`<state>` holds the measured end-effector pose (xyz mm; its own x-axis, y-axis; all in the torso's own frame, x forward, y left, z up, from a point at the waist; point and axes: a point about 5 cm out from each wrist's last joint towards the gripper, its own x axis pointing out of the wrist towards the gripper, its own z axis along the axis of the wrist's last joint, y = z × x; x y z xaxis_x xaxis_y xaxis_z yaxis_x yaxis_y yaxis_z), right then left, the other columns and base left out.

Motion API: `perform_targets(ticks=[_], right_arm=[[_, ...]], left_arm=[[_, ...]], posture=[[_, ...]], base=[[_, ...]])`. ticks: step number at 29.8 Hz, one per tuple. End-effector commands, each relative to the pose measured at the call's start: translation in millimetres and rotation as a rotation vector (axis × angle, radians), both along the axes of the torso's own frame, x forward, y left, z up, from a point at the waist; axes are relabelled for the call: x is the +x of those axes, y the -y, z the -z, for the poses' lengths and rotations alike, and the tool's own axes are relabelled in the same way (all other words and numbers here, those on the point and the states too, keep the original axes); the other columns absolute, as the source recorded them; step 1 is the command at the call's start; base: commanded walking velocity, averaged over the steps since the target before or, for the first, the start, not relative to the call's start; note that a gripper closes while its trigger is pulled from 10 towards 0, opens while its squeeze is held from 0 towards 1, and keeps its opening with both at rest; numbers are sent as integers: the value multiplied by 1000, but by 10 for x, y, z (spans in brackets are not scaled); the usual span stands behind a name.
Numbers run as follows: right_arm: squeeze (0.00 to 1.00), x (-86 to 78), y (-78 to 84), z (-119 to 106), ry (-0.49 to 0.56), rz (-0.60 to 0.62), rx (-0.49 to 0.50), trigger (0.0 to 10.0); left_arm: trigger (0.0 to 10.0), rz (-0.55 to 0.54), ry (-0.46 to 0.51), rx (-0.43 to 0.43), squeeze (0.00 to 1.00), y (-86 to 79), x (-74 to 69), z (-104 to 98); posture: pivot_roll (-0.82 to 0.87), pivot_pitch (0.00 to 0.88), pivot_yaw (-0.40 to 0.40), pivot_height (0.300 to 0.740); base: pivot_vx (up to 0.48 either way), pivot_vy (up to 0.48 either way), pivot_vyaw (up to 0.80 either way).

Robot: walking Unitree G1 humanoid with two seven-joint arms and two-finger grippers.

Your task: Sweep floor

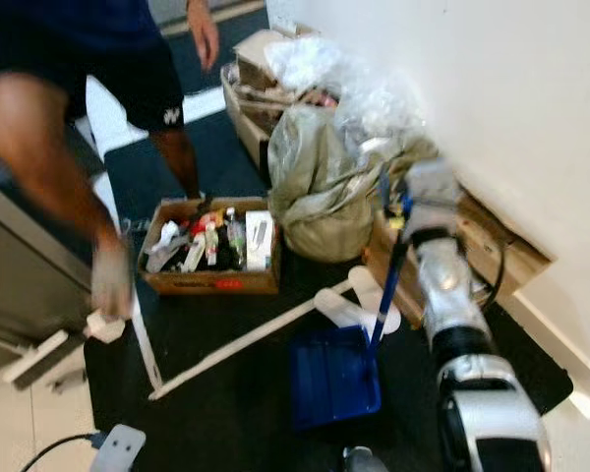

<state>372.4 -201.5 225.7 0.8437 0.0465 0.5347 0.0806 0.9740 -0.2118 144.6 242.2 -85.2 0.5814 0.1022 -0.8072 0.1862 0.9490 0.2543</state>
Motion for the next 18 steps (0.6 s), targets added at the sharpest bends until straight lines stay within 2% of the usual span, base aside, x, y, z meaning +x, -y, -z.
perform_targets(ticks=[1,4,5,7,8,9,11,12,14,15,16,17,18], right_arm=[[945,-14,-14,85,-23,-18,29,10000],[918,0,-12,21,-7,-44,80,10000],[655,-5,-15,-31,-4,-120,176,10000],[655,-5,-15,-31,-4,-120,176,10000],[110,-12,-20,-66,2,-181,242,10000],[0,-61,-72,-49,-25,-336,323,10000],[0,-61,-72,-49,-25,-336,323,10000],[0,-127,-131,-20,-41,-467,358,10000],[0,-127,-131,-20,-41,-467,358,10000],[0,-248,-217,109,-102,-626,369,10000],[0,-248,-217,109,-102,-626,369,10000],[0,-446,-342,339,-216,-817,321,10000],[0,-446,-342,339,-216,-817,321,10000]], left_arm=[[10000,-15,-57,2,0,-3,-134,58],[10000,-16,-52,1,0,19,-64,45],[10000,-20,-55,-3,0,35,-40,44],[10000,-20,-55,-3,0,35,-40,44],[10000,-22,-58,-6,0,45,-27,44],[10000,-35,-64,-11,0,55,-26,49],[10000,-35,-64,-11,0,55,-26,49],[10000,-46,-70,-15,0,61,-32,55],[10000,-46,-70,-15,0,61,-32,55],[10000,-56,-76,-18,0,68,-36,61],[10000,-56,-76,-18,0,68,-36,61],[10000,-64,-79,-19,0,75,-35,64],[10000,-64,-79,-19,0,75,-35,64]], posture=[[77,48,66,740],[70,29,67,740],[58,8,68,740],[58,8,68,740],[56,5,68,740],[33,0,69,740],[33,0,69,740],[31,0,68,740],[31,0,68,740],[23,0,60,740],[23,0,60,740],[15,0,58,740],[15,0,58,740]], base=[[0,0,0],[0,0,0],[0,0,0],[0,0,0],[0,0,0],[0,0,0],[0,0,0],[0,0,0],[0,0,0],[0,0,0],[0,0,0],[0,0,0],[0,0,0]])
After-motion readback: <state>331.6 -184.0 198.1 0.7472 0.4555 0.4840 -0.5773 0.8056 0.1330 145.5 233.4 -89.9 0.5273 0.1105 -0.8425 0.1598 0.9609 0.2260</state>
